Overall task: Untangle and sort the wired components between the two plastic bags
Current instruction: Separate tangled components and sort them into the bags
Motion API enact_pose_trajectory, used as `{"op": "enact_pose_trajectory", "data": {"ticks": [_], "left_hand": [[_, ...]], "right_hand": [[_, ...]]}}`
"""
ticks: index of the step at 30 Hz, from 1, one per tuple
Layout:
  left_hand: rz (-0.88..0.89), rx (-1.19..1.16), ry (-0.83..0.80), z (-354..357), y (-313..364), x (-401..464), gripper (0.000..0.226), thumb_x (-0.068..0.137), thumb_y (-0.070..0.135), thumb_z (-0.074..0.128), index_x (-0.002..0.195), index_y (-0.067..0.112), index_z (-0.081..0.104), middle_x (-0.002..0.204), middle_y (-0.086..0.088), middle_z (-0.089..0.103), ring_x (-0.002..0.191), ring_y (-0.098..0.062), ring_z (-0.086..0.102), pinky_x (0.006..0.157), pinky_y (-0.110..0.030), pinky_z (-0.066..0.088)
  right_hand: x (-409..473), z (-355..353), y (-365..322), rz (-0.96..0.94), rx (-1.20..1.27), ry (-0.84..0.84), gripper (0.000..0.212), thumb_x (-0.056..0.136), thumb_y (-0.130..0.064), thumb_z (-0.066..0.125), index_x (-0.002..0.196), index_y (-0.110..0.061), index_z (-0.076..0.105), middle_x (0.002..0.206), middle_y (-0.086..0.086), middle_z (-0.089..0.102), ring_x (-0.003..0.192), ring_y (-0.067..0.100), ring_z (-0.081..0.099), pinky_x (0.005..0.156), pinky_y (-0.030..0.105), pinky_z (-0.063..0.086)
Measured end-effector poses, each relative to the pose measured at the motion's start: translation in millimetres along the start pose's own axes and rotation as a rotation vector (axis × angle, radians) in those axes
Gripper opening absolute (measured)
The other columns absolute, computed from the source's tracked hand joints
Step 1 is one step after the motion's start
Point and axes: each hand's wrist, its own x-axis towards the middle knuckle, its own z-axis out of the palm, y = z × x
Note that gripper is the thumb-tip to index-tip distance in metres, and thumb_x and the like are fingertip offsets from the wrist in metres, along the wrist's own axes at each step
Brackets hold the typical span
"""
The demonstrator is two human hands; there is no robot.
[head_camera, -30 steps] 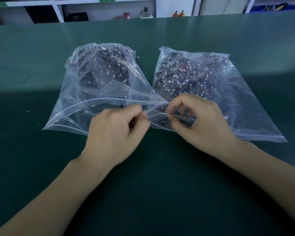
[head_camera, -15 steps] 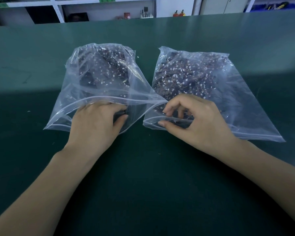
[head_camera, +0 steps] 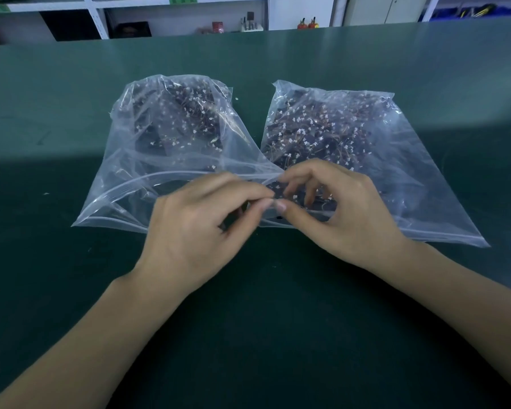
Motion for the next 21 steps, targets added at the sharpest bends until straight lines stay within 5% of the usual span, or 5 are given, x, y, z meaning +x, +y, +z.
{"op": "enact_pose_trajectory", "data": {"ticks": [13,21], "left_hand": [[-0.154,-0.230,0.071,2.2,11.1,-0.6,0.006,0.111,0.021,0.056,0.113,0.026,0.060,0.098,0.016,0.074,0.067,-0.017,0.069,0.055,-0.032,0.052],[-0.212,-0.265,0.039,4.4,10.8,-1.6,0.009,0.111,0.021,0.055,0.114,0.028,0.059,0.104,0.016,0.075,0.068,-0.021,0.070,0.052,-0.038,0.053]], "right_hand": [[3.7,0.1,5.7,-0.144,0.049,0.033,0.004,0.098,-0.008,0.077,0.099,-0.005,0.079,0.097,0.004,0.072,0.078,0.021,0.066,0.069,0.035,0.055],[3.2,-1.7,2.7,-0.100,0.025,0.123,0.014,0.097,-0.020,0.081,0.104,-0.009,0.077,0.097,-0.002,0.074,0.074,0.012,0.066,0.072,0.024,0.055]]}}
